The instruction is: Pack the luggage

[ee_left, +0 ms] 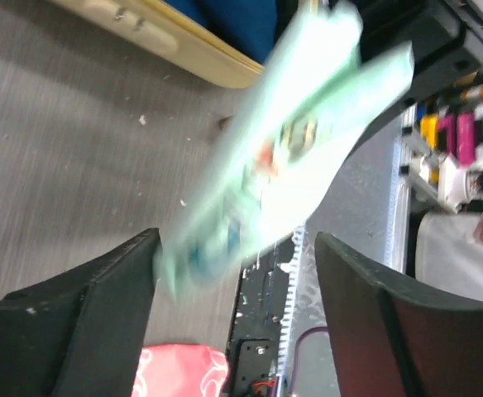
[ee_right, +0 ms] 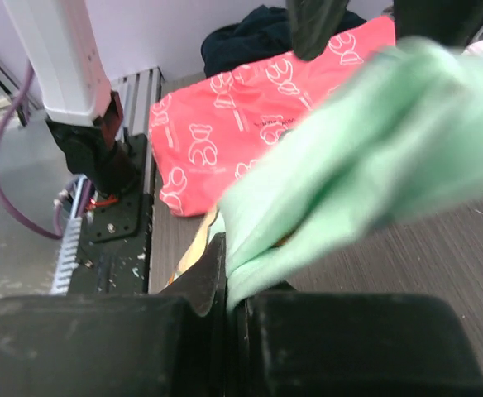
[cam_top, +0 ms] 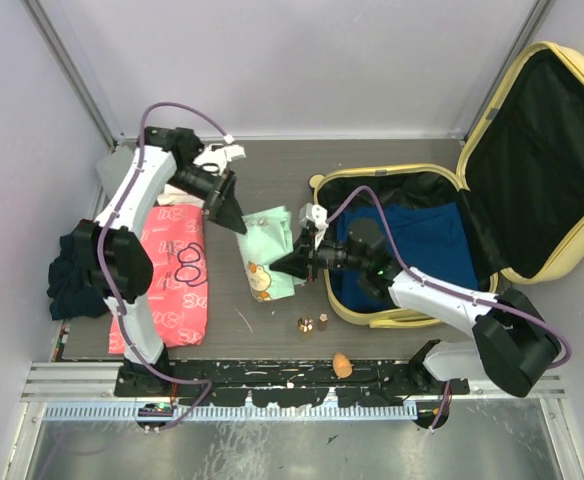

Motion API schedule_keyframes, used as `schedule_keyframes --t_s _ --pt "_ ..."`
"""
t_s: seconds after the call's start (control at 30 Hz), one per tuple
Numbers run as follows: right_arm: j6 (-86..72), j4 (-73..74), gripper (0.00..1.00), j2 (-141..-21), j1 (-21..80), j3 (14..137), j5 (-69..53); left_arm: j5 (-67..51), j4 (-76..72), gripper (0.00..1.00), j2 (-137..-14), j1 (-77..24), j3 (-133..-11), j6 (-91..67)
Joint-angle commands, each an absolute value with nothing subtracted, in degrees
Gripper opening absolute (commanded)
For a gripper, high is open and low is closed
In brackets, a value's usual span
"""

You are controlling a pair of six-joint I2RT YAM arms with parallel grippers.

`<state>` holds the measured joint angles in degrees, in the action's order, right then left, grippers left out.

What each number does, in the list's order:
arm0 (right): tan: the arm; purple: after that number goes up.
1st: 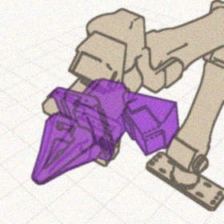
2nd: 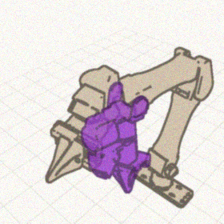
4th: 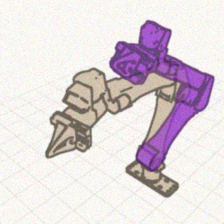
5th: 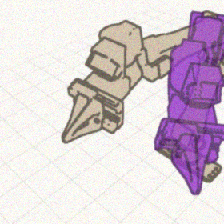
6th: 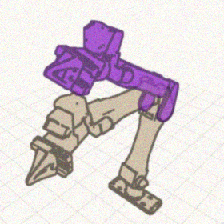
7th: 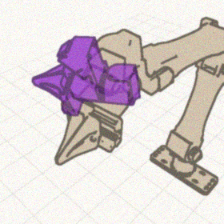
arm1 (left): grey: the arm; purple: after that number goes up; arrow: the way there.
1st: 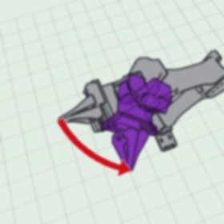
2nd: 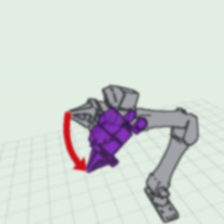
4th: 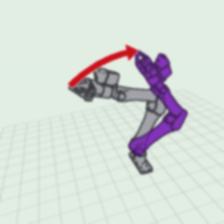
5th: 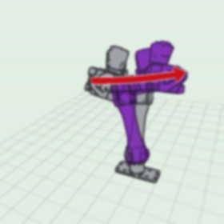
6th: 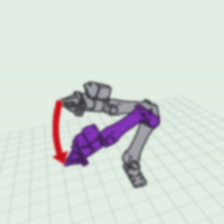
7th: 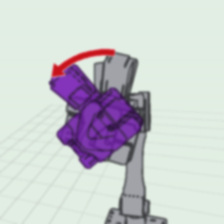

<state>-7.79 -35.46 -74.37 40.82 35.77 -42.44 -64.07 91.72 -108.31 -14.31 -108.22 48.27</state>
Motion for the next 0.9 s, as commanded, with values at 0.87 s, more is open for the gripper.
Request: schedule_keyframes --t_s 0.87 --pt "-12.8 -21.42 0.04 -69.6 40.63 50.87 -53.87 -36.45 28.02 0.98 -59.79 -37.02 -63.88 34.45"
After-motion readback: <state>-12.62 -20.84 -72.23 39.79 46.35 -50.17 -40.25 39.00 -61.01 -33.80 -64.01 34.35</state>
